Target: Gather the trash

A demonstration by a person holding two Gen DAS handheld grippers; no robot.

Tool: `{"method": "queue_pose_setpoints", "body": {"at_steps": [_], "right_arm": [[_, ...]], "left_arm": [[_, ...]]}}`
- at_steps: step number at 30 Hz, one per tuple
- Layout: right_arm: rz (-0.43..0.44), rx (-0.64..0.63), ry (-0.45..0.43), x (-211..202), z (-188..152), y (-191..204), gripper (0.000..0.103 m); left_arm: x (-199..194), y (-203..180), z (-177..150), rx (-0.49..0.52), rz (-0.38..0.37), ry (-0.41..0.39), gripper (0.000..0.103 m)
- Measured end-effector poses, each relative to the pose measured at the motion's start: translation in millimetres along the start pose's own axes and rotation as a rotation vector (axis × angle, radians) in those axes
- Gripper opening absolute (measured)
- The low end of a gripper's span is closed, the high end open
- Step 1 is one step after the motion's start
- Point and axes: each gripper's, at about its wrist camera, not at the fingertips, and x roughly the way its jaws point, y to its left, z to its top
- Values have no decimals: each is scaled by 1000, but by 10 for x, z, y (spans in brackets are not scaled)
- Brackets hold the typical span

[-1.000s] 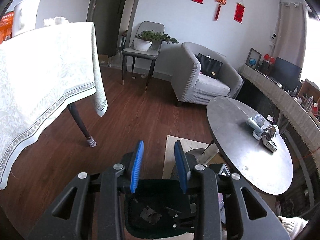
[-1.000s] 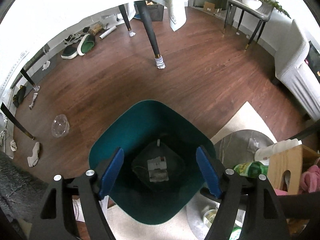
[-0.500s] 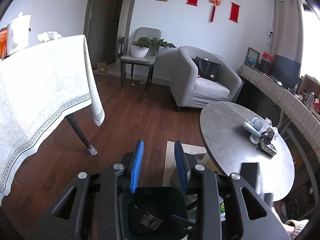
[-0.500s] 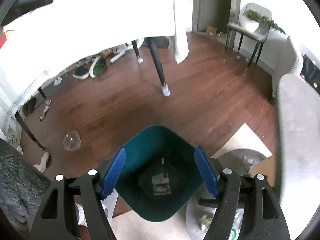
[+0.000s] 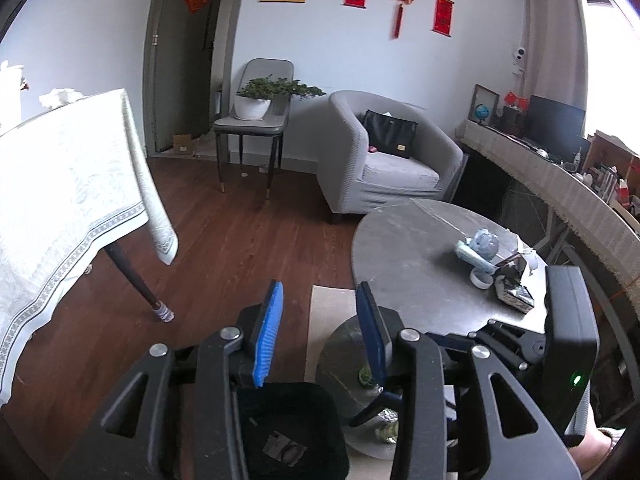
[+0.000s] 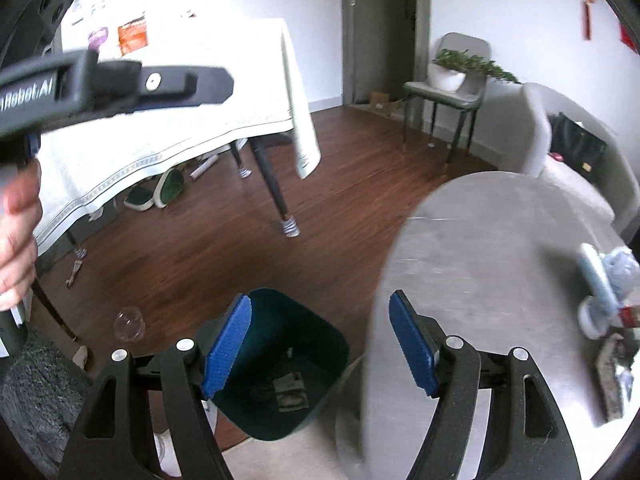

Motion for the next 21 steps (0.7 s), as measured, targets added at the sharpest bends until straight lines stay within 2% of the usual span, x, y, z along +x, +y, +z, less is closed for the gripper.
{"method": "queue_pose_setpoints", "body": {"at_steps": [21], "right_arm": [[-131,143,-123,-703,-151,-966,74]], "left_arm": [[361,-691,87,25,-65,22,60]]}}
